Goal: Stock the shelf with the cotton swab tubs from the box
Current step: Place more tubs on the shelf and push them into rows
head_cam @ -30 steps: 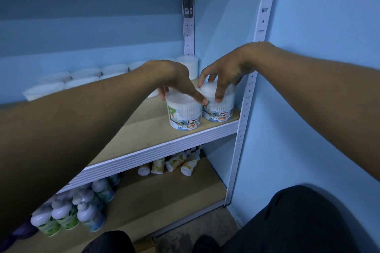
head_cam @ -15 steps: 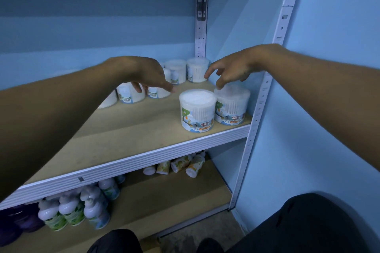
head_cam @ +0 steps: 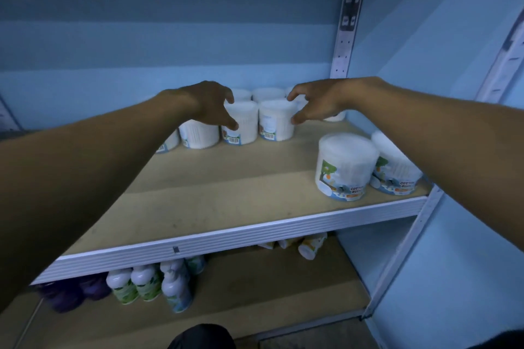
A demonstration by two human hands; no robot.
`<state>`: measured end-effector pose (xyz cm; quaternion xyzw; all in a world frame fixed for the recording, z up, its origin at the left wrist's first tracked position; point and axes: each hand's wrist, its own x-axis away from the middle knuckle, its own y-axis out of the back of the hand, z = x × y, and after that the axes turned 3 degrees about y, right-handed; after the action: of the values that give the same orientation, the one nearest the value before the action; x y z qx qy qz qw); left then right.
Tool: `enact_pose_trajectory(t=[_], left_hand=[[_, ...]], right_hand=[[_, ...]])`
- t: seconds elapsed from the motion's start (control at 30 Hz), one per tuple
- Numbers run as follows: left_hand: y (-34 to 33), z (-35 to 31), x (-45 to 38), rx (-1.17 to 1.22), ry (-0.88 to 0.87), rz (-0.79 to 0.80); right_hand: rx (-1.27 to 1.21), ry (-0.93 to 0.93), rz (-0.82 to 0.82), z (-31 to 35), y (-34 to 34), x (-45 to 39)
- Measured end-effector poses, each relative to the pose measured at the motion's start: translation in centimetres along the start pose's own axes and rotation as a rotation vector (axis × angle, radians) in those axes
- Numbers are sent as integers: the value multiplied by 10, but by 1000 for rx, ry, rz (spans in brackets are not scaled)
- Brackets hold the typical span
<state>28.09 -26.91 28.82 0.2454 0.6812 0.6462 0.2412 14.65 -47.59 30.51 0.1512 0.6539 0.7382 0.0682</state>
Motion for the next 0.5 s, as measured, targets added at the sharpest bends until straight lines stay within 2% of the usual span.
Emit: enact_pose_trajectory(t=[0.27,0.5], left_hand=[[-2,-8,-29,109,-135,-48],[-8,-11,-67,-42,-120,29]], right_hand=[[95,39,-39,17,-17,-53],[137,53,-54,22,-24,-88]])
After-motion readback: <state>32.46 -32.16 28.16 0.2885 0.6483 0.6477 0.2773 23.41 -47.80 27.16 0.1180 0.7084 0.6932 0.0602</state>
